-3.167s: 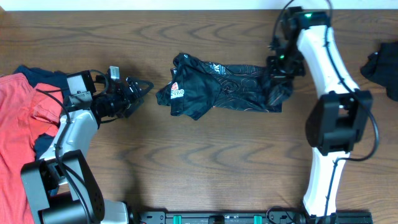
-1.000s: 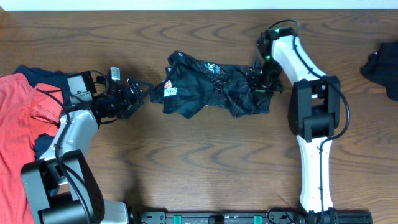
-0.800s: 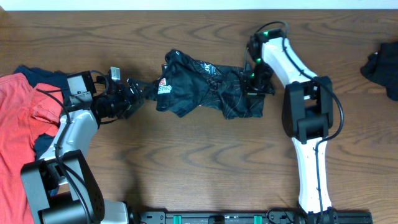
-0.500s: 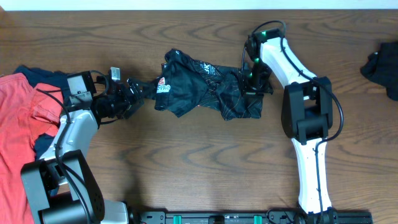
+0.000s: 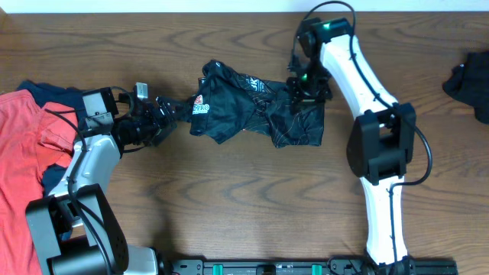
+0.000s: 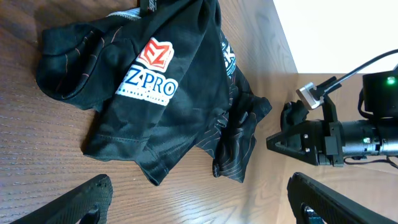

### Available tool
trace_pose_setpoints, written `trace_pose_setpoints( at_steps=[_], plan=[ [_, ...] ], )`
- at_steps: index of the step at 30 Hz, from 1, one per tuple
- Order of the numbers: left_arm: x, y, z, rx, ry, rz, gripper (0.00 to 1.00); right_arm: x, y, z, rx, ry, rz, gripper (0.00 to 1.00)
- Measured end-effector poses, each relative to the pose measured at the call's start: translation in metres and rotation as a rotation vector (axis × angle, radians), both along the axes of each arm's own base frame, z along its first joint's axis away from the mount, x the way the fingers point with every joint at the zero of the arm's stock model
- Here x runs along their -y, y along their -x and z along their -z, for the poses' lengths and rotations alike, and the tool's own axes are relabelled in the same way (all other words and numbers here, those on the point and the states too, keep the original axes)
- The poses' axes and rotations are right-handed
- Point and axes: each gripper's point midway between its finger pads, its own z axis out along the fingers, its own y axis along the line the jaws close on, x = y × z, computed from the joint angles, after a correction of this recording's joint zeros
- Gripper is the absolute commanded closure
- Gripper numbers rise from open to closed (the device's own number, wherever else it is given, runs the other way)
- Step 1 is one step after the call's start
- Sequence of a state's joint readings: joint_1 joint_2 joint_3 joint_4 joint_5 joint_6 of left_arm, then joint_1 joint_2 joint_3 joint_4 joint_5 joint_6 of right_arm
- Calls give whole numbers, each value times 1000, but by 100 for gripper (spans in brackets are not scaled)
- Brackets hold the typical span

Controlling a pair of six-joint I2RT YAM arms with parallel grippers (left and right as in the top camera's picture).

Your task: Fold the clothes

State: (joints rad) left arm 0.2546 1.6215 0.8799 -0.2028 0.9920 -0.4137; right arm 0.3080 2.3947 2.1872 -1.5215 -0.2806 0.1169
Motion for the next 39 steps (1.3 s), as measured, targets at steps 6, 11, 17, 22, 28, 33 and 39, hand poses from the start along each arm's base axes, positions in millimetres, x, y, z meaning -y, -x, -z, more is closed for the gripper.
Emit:
trace_pose_setpoints(
  at_steps=[6, 11, 17, 22, 28, 33, 39],
  plan=[
    [-4, 2, 7, -6, -46, -2, 1, -10, 0, 0, 22, 20, -10, 82],
    [-15, 2, 26, -39, -138, -26, 2, 8, -9, -13, 32, 36, 36, 76],
    [-17, -4, 66, -88, -151, -13, 2, 29, -16, -49, 64, 42, 63, 75],
    [-13, -26, 70, 8, -146, -2, 2, 27, -22, -73, 137, 27, 44, 69],
    [-20, -53, 66, 125, -167, -37, 2, 23, -18, -103, 208, 6, 28, 64],
    [-21, -60, 71, 136, -162, -50, 2, 20, -13, -131, 274, -17, 21, 64],
    [-5, -76, 74, 189, -143, 1, 2, 15, -8, -146, 304, -50, 16, 64]
  ],
)
